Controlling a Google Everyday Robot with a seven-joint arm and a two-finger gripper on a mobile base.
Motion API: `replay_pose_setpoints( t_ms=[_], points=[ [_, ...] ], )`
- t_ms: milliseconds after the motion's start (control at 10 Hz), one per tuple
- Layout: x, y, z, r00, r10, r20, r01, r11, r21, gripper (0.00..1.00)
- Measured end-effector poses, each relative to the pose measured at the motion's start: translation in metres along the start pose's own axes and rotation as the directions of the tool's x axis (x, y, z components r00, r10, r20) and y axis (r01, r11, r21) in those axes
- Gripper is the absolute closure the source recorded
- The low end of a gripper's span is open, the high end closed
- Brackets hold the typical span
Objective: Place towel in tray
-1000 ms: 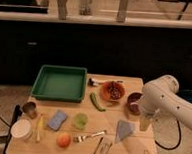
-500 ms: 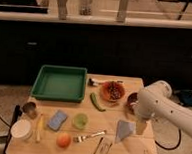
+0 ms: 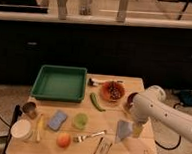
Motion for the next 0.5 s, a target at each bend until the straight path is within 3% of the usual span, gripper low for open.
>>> replay_pose_setpoints(
  t_ms=[500],
  points=[
    [0.001, 0.002, 0.024, 1.0, -0.024, 0.007, 0.024, 1.0, -0.006, 0.2]
  ],
)
